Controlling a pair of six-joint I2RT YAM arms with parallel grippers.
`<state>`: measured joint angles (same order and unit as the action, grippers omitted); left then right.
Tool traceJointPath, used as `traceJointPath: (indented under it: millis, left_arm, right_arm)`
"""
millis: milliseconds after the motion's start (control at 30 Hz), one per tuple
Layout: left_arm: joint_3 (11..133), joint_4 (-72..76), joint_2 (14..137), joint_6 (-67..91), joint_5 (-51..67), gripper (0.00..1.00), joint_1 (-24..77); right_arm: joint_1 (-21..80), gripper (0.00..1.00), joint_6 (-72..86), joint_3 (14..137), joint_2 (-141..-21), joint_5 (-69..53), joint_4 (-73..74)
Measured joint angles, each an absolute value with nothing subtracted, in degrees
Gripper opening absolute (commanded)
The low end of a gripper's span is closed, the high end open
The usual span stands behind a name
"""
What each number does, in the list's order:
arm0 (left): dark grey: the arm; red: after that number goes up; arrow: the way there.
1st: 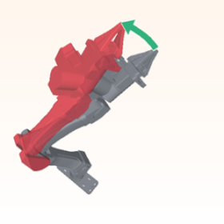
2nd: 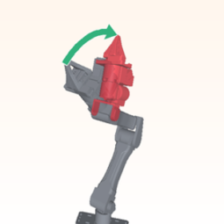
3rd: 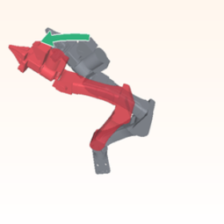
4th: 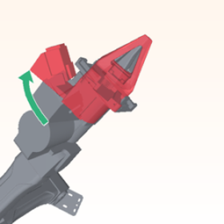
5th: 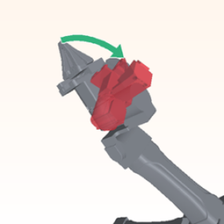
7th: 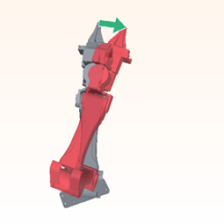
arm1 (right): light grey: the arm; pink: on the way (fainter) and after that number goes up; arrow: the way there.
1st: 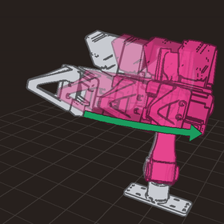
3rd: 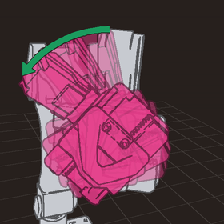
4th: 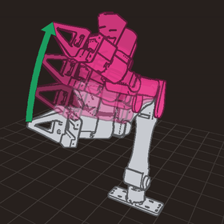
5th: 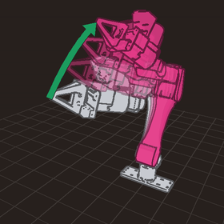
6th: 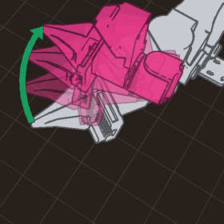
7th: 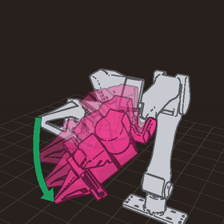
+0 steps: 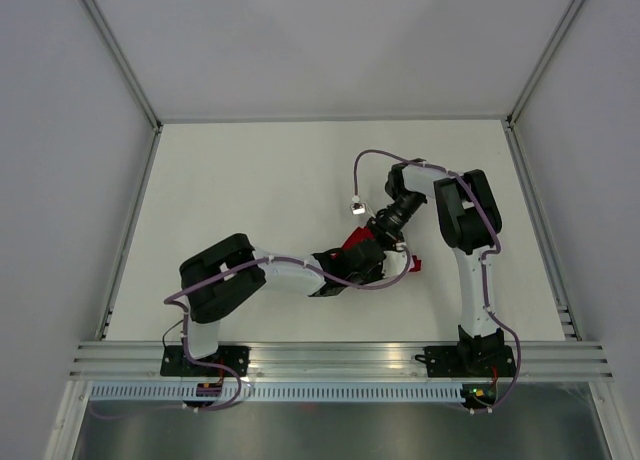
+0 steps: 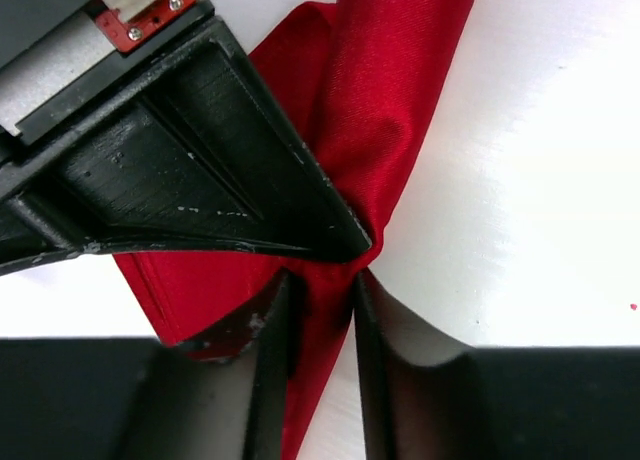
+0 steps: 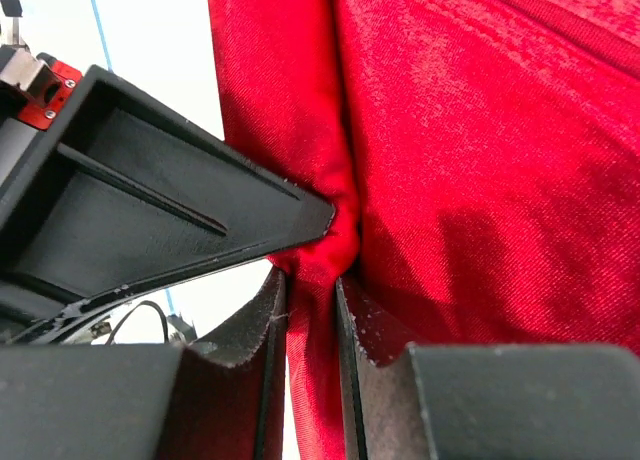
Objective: Fold the napkin, place the utensils inside, and roll it up
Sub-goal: Roll the napkin with the utensil
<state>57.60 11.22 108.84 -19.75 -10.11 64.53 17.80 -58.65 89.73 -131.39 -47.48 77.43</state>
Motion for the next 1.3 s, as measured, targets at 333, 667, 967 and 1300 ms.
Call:
traceJointPath:
  millis: [333, 667, 967, 1300]
  left_arm:
    - [60.8, 8.4, 110.7, -21.3, -6.7, 0.02, 63.9]
    - [62.1, 6.8, 110.8, -20.9, 5.1, 0.02, 59.2]
    - [63.9, 4.7, 111.5, -18.9, 13.1, 0.02, 55.7]
    - [70.8, -3.2, 115.2, -16.3, 25.9, 0.02, 50.4]
  right_arm:
    - [17.0, 0.26, -58.9, 91.0, -132.2, -46.1, 79.0]
    - [16.6, 0.54, -58.0, 89.9, -129.9, -46.0, 79.0]
    - [14.7, 0.57, -57.1, 87.3, -124.9, -45.6, 72.2]
    - [10.2, 0.58, -53.1, 82.2, -113.5, -46.3, 61.4]
